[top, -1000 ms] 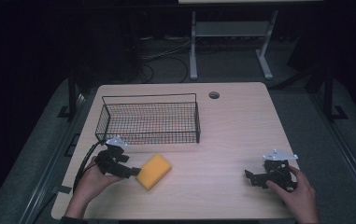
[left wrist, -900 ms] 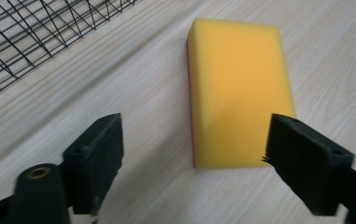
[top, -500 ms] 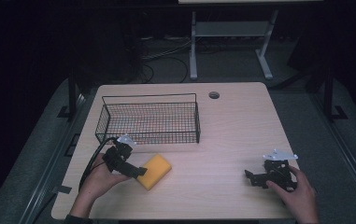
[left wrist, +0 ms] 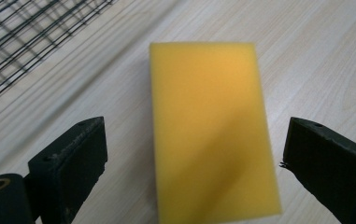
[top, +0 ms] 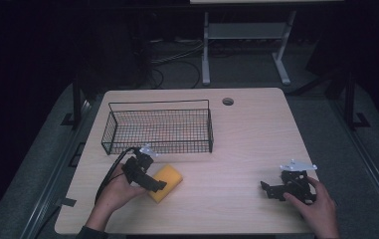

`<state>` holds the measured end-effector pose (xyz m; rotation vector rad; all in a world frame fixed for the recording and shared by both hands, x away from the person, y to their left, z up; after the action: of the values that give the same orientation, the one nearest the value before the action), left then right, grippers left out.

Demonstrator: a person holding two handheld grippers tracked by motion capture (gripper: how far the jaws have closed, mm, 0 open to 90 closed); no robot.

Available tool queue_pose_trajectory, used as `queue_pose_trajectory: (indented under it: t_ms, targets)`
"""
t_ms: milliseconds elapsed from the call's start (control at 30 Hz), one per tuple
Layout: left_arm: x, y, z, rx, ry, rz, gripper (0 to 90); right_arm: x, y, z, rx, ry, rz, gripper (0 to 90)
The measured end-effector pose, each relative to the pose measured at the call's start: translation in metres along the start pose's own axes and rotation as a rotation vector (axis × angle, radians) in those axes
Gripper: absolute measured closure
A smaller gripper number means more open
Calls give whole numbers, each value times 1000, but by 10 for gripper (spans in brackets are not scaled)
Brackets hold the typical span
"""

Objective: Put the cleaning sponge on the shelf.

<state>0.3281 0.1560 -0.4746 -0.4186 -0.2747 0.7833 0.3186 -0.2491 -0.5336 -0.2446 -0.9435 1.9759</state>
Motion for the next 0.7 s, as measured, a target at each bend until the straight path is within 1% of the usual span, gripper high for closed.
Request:
queue_pose_trajectory:
  t_ms: [367,533,700]
  targets:
    - [-10,-5,-10,20,5,-20,59,0,0,0,0,0,0,1]
    - [-15,-6,-15,36,4,-32,59,0,0,0,0,0,0,1]
    - [-18,-6,-19,41,-1,-31,59,0,0,0,0,0,0,1]
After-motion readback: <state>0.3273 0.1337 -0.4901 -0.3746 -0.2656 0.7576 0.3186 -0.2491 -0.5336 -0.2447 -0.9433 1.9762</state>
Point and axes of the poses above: each handheld gripper's, and its own axes: z roughly backward along the jaws, y roughly out of its underside, x roughly to its left, the point moved 7 cm from there along -z, roughly forward along the jaws, and after that the axes turned 13 degrees about -y, right-handed, at the moved point
